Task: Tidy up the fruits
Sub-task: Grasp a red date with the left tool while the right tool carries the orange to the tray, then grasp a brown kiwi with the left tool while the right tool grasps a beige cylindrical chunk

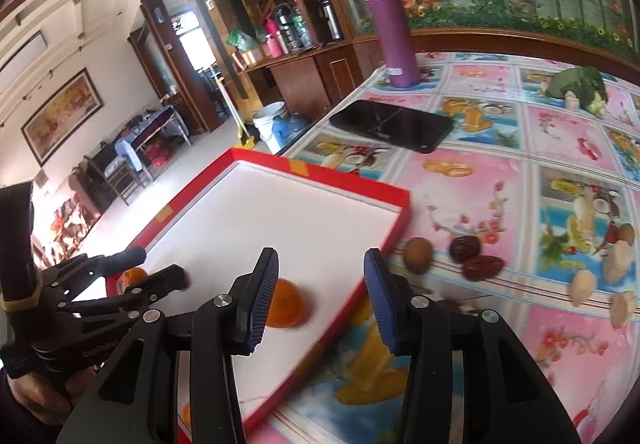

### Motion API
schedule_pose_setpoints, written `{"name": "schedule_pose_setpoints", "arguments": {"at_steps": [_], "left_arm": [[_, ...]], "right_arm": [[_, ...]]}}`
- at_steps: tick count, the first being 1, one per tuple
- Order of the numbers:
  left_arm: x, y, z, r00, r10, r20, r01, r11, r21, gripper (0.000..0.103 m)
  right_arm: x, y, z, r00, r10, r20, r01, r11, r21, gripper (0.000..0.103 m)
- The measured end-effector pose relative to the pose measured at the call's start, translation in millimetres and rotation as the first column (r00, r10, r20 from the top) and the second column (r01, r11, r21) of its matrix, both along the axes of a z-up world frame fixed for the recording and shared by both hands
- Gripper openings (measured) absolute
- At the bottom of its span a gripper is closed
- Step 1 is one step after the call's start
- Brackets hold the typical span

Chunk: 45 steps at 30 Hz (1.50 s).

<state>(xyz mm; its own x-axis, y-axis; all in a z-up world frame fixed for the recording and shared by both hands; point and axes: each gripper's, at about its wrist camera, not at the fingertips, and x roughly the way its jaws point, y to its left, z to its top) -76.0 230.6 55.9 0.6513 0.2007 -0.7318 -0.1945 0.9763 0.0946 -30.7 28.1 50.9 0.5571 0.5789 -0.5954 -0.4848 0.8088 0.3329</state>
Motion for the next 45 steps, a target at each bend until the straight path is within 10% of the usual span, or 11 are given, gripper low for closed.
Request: {"name": "schedule_pose_setpoints", "arguments": {"at_steps": [14,45], "left_arm": [[8,-124,0,0.932,-0.358,-0.047,0.348,0.925,-0.149,0.066],[55,-132,-40,0.931,-0.349,-0.108,0.33,0.93,-0.162,0.066]], "right_arm": [[25,-155,6,0.951,-0.309,0.005,0.309,0.951,0.01,0.044],[34,-159,-35,0.944,-0.284,-0.168,0.256,0.951,-0.171,0.031]]}}
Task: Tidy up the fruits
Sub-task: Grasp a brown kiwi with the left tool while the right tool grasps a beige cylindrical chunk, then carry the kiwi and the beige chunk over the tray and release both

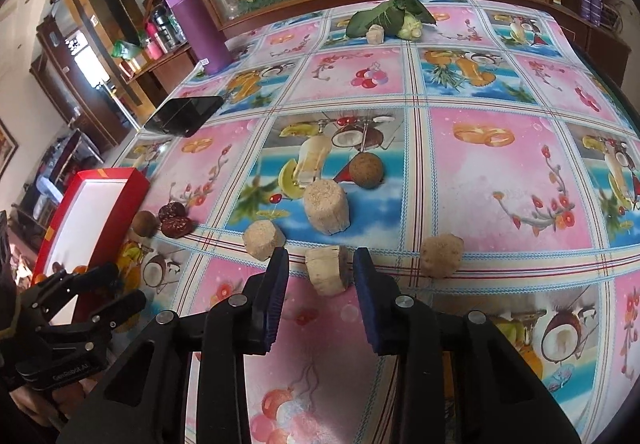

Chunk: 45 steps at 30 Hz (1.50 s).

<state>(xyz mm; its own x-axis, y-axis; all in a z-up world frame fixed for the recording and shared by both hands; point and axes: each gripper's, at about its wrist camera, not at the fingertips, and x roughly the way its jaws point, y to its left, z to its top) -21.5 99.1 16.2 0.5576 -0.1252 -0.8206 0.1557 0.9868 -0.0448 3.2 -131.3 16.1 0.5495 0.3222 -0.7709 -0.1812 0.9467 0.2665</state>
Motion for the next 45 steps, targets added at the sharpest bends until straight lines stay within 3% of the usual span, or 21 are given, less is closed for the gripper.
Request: {"name": "schedule_pose_setpoints", "arguments": {"at_steps": [8,14,22,29,33,40,45], "left_arm": [[32,-3,1,0.998,0.06,0.003,-0.06,0.998,0.013,0.066],[53,-7,-5,0.999,0.035,-0.003,-0.035,0.999,0.035,0.049],[51,-12,-4,1.0,0.006,0.021,-0.007,0.999,0.047,0.026],[49,-14,-3,1.0,0.005,0.024,-0.006,0.999,0.042,0.026],[38,-19,1,1.0,-0.01,0.027,0.009,1.0,0.02,0.026],[-4,-14,36,0.993,-0.033,0.11,0.035,0.999,-0.018,0.026],[-33,20,56,0.987,0.006,0.161,-0.005,1.0,-0.008,0.026]], "right_arm": [[-1,0,1,1.0,0.0,0.0,0.0,1.0,-0.009,0.024],[0,0,0,1.0,-0.002,-0.005,0.002,1.0,-0.001,0.024],[0,2,0,1.0,0.008,-0.003,-0.008,1.0,-0.02,0.022],[-1,6,0,1.0,0.027,0.002,-0.027,0.999,-0.029,0.018],[-6,6,8,0.998,0.038,0.051,-0.038,0.999,-0.01,0.017],[-12,11,19,0.989,0.059,0.139,-0.059,0.998,0.001,0.016],[-13,29,17,0.988,0.08,0.133,-0.083,0.996,0.017,0.016]]}}
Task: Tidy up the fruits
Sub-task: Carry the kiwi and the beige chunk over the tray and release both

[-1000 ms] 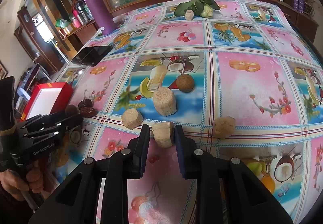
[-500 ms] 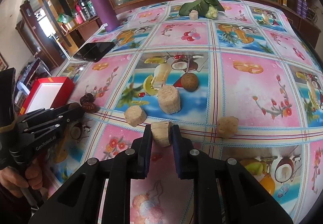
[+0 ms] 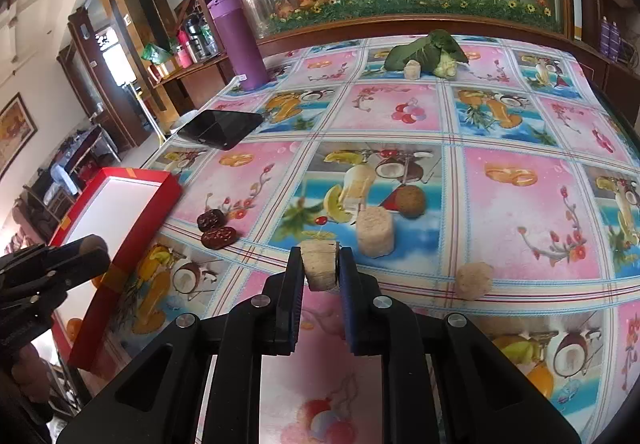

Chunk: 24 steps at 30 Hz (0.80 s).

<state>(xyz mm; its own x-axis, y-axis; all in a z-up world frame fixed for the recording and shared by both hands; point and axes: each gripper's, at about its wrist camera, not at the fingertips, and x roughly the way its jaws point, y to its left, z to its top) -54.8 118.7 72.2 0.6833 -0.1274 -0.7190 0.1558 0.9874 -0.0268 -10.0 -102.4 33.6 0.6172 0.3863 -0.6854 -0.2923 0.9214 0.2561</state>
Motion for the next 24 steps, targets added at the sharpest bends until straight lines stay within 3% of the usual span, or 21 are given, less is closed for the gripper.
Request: {"name": "schedule_pose_setpoints", "arguments": {"at_steps": [5,10,18,24], "left_arm": [[-14,54,-3,0.993,0.122,0.002,-0.122,0.992,0.031,0.026],[-21,97,-14,0.975,0.222,-0.003,-0.222,0.974,0.054,0.026],[-30,119,-34,0.969,0.243,-0.034,-0.24,0.968,0.079,0.026],[-33,128,-43,0.966,0.254,-0.052,-0.249,0.965,0.083,0.026]], "right_arm": [[-10,45,8,0.996,0.081,0.022,-0.082,0.993,0.08,0.016],[-18,122,19,0.977,0.207,0.055,-0.213,0.967,0.142,0.016],[-17,213,17,0.947,0.32,0.013,-0.32,0.944,0.076,0.016],[-13,245,7,0.934,0.355,-0.042,-0.355,0.935,-0.003,0.016]]}}
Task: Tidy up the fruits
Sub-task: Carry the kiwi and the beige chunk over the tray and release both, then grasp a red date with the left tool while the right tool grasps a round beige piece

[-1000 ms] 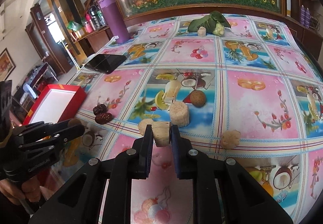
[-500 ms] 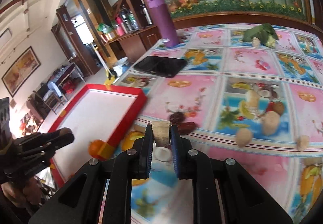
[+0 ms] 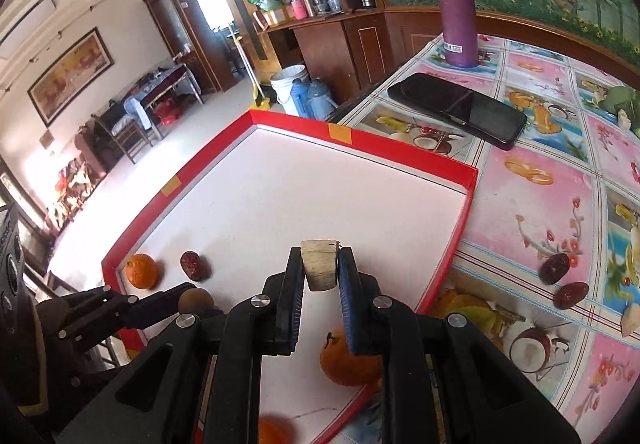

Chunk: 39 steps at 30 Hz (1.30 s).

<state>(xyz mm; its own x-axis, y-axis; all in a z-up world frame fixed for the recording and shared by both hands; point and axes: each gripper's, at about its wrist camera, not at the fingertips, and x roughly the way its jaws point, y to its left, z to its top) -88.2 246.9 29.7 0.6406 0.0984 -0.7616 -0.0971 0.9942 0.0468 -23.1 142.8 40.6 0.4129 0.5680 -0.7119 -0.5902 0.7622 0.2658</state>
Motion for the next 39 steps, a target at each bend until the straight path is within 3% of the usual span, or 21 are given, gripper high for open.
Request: {"name": "schedule_pose_setpoints", "arguments": {"at_steps": [14,17,19,20,25,29,39], "left_arm": [[-3,10,-7,0.999,0.026,-0.027,-0.026,1.0,0.001,0.026],[-3,10,-6,0.998,0.042,-0.037,-0.042,0.999,0.002,0.038],[-3,11,-5,0.998,0.058,-0.037,-0.058,0.998,0.009,0.055],[-4,11,-5,0.997,0.068,-0.039,-0.068,0.998,0.011,0.059],[-3,7,3,0.995,0.097,-0.028,-0.097,0.995,0.023,0.071],[-2,-7,12,0.996,0.087,-0.013,-0.086,0.995,0.044,0.074],[16,-81,37,0.998,-0.051,0.022,0.049,0.995,0.088,0.079]], "right_arm": [[12,17,-14,0.998,0.016,-0.061,-0.02,0.997,-0.076,0.016],[14,15,-13,0.997,0.02,-0.071,-0.024,0.998,-0.062,0.017],[14,9,-12,0.997,0.019,-0.079,-0.022,0.999,-0.039,0.019],[15,5,-11,0.997,0.016,-0.081,-0.018,1.0,-0.022,0.019],[17,-30,1,0.998,-0.016,-0.062,0.02,0.997,0.069,0.02],[19,-68,11,0.997,-0.067,-0.03,0.07,0.992,0.108,0.02],[38,-210,17,0.958,-0.281,-0.055,0.286,0.943,0.169,0.02]]}}
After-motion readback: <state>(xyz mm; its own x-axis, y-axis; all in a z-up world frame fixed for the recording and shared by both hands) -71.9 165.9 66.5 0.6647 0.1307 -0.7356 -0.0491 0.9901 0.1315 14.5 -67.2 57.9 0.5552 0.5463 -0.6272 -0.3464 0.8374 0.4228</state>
